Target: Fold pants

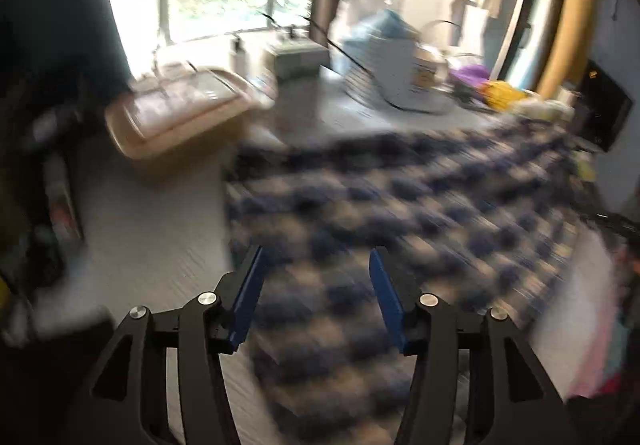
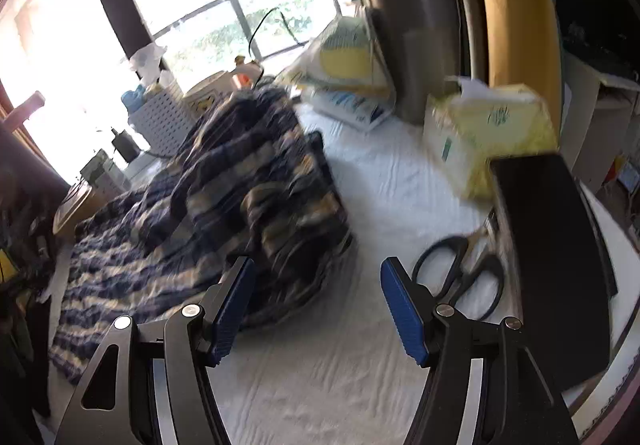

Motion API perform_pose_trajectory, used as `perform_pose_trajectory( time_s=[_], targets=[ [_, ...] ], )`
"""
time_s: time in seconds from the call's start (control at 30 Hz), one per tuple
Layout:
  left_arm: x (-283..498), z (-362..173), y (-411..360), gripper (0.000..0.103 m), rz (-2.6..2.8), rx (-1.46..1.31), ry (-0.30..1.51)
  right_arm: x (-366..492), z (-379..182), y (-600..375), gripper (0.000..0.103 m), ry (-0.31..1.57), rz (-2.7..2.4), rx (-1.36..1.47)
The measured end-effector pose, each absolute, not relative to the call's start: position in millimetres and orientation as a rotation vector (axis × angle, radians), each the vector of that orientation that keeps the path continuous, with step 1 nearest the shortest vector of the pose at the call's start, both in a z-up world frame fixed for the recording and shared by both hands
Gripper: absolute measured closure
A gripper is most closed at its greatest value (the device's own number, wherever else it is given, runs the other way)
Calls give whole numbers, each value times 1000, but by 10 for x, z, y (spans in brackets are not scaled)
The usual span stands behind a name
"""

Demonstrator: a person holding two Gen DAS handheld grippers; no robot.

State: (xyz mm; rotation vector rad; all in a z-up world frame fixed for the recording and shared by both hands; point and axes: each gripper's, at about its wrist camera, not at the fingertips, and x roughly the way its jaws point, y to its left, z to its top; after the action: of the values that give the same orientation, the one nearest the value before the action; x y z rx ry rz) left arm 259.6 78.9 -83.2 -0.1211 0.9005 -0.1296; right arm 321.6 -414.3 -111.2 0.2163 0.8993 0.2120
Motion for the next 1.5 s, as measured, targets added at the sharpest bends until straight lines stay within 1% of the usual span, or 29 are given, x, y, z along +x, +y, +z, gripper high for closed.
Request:
perform_pose_trajectory(
  time_s=[0.07,0.2,0.3,0.33,0.4,0.43,0.47,0.6,0.8,0.83,0.87,0.9,0.93,0.97,1.0,1.03,1.07,1.27,1.5],
  targets=[
    [2461,-906,618,49,-165,-132,932,3182,-1149,-4089,35,918,237,217],
    [2286,-1215,420,49,-170,-127,1029,3158,-1254,-3944,35,961,292,236],
    [2209,-1274,401,48,-132,-93,1021,3199,-1297,-3900,35,959,295,259],
    [2193,-1264,417,48,-125,-95,1021,3237,-1302,-3910,34,955,291,274],
    [2199,-1238,514,48,-104,-136,1024,3321,-1306,-3952,25,945,291,332],
    [2200,-1225,562,48,-90,-145,1021,3374,-1310,-3990,12,934,285,371],
    [2192,-1204,615,48,-73,-152,1013,3414,-1316,-3999,5,928,286,391],
    [2169,-1084,884,48,2,-200,973,3586,-1323,-4026,3,921,263,431],
    [2192,-954,1066,48,60,-221,942,3875,-1368,-4110,3,902,262,635],
    [2197,-924,1077,48,60,-221,934,3930,-1374,-4098,8,895,291,680],
    [2205,-889,1078,48,59,-219,924,3966,-1386,-4090,21,893,306,708],
    [2208,-856,1086,48,57,-216,918,4009,-1403,-4071,31,897,306,723],
    [2207,-831,1089,48,54,-215,911,4038,-1415,-4045,55,906,301,720],
    [2215,-808,1080,48,51,-213,904,4068,-1427,-4009,71,911,306,716],
    [2216,-783,1082,48,46,-212,898,4082,-1425,-3980,73,907,313,714],
    [2221,-768,1087,48,44,-210,894,4089,-1404,-3949,78,895,317,707],
    [2221,-758,1084,48,43,-208,891,4091,-1360,-3928,81,881,319,692],
    [2154,-716,1157,48,47,-214,865,4040,-945,-3847,84,777,298,593],
    [2025,-673,1350,48,55,-236,821,3957,-429,-3585,84,689,318,464]
  ],
)
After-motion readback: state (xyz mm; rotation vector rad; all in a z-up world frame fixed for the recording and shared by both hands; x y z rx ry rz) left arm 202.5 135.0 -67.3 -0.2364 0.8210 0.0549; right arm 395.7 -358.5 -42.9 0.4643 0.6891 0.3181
